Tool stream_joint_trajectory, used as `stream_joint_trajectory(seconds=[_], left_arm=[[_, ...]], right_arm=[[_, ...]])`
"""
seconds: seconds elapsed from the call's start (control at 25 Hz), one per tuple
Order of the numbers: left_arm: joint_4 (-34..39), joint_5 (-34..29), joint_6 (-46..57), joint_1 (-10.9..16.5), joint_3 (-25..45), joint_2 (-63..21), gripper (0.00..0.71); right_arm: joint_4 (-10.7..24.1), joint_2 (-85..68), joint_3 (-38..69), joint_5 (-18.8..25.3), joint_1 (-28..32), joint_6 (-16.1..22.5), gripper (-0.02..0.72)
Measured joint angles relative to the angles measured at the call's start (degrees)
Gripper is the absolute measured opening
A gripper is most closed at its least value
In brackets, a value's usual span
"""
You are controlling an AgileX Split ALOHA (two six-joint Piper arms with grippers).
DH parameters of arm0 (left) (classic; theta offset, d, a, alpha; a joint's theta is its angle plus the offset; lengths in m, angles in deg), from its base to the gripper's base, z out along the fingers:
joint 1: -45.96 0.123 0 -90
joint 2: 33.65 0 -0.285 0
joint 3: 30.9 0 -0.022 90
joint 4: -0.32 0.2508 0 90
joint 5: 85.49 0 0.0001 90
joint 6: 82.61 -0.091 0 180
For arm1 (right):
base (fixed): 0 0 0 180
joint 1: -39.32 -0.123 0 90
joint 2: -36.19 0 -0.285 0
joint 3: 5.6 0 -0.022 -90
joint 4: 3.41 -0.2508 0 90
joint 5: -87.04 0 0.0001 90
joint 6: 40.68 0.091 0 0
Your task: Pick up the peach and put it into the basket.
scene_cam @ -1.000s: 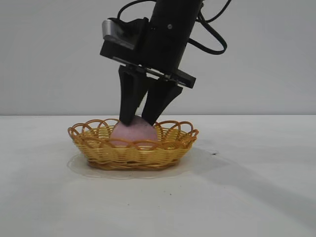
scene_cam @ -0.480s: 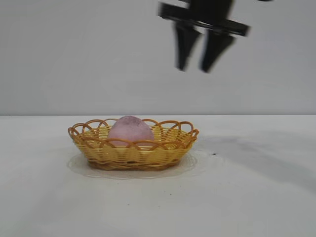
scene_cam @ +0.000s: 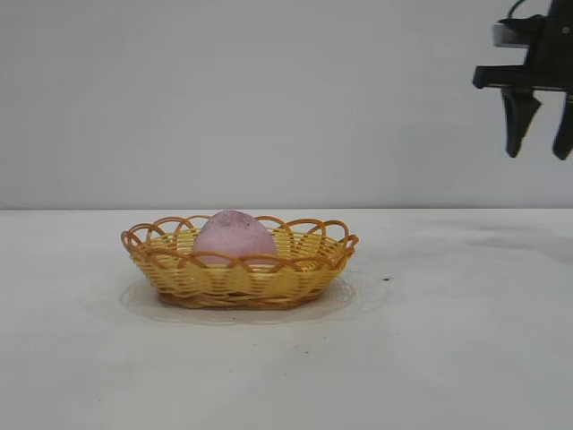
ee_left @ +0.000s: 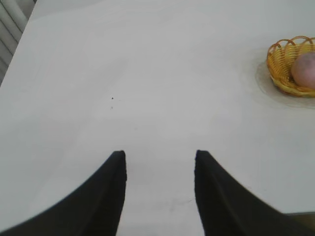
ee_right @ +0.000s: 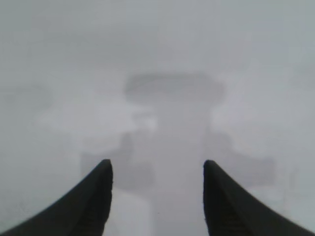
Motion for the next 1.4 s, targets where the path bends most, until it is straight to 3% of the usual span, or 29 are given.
stream_joint_trajectory(seconds=[0.12,0.2,0.36,0.44,0.68,0.96,1.12,1.4], left_arm=[[0.0,0.0,0.0,0.0,0.0,0.0,0.279],[0.0,0.0,0.0,0.0,0.0,0.0,0.279],[0.0,0.0,0.0,0.0,0.0,0.0,0.279],[0.0,0.0,0.0,0.0,0.0,0.0,0.279],[0.0,0.0,0.0,0.0,0.0,0.0,0.279],[0.0,0.0,0.0,0.0,0.0,0.0,0.279],[0.0,0.0,0.0,0.0,0.0,0.0,0.279],[0.0,0.0,0.0,0.0,0.0,0.0,0.279]], right_arm=[[-1.1,-4.5,2.1,1.0,0.0,-0.7,0.354],[-1.8,-10.2,6.9,-0.9,0.0,-1.5,0.354],[-3.5,-28.2,25.5,-7.3,0.0,-2.1,0.354],[-3.7,-38.0,34.5,-7.9,0.0,-2.6,0.354],[-0.6,-61.8,51.3,-0.9,0.0,-2.9,0.354],[4.5,-92.0,62.6,7.8,0.0,1.6,0.354],[6.5,-103.0,66.5,14.3,0.0,1.5,0.354],[5.9,-116.2,66.6,15.2,0.0,-0.7,0.354]])
